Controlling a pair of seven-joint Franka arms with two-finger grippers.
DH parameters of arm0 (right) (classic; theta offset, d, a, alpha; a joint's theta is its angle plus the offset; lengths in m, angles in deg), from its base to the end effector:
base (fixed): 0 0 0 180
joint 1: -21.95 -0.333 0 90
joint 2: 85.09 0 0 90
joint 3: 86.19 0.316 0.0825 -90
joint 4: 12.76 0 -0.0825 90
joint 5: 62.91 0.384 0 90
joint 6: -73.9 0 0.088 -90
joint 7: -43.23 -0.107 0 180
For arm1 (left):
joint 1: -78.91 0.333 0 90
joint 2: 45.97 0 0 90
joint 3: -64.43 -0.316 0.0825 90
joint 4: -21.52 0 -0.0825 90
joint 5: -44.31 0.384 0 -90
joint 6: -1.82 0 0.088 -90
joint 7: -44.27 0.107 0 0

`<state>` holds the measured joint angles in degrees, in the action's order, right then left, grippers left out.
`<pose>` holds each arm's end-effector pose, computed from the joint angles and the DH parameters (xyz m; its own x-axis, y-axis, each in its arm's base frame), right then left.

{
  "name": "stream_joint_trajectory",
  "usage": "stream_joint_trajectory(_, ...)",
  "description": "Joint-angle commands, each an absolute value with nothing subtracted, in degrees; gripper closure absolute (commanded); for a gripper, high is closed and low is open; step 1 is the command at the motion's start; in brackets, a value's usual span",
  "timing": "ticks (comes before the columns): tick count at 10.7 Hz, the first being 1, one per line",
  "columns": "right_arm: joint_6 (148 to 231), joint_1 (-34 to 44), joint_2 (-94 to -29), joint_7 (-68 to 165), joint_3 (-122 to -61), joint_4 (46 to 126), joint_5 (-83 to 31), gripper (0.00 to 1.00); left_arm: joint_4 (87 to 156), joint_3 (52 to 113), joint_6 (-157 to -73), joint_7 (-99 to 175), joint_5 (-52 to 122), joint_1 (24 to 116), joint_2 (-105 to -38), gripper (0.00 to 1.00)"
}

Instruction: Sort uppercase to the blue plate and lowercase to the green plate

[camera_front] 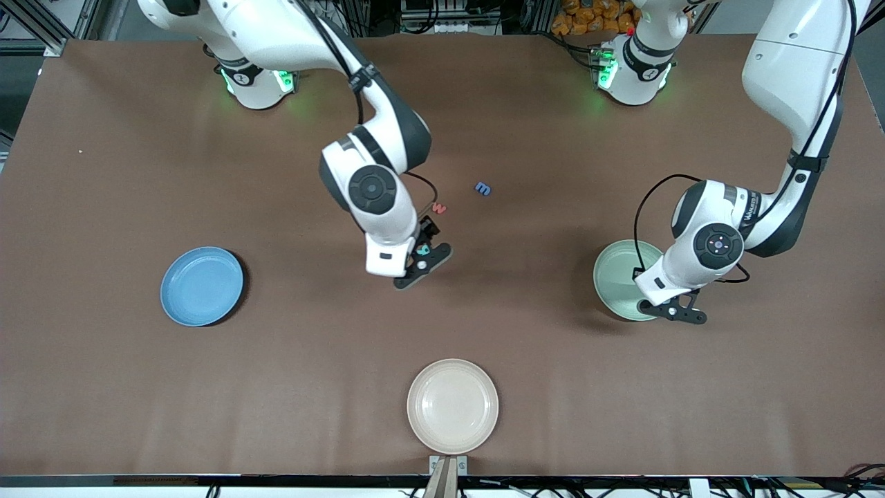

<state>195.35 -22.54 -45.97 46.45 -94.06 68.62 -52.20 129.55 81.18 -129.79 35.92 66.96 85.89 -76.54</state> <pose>0.5661 0.4553 0.3002 0.8077 0.5890 0.0259 0.5892 -0.8046 -0.0737 0.6189 -0.0896 0.2255 0.9621 -0.2608 -0.0799 -0.2696 -0.9535 -0.1350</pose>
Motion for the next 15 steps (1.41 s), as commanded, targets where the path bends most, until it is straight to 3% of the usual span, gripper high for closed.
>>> stream_joint_trajectory(1,198.07,-23.4,-43.0,46.04,-94.54,66.87,-50.96,0.0,128.4,80.51,-129.48,37.06,65.76,84.8,-75.86,0.0)
stream_joint_trajectory(10,203.09,-27.79,-38.08,44.03,-94.54,70.03,-50.96,0.0,119.53,81.13,-116.75,37.07,60.05,82.96,-69.7,0.0)
stream_joint_trajectory(15,206.35,-28.59,-35.26,43.76,-94.54,70.12,-50.96,0.0,118.9,80.6,-116.21,37.94,59.95,82.87,-69.88,0.0)
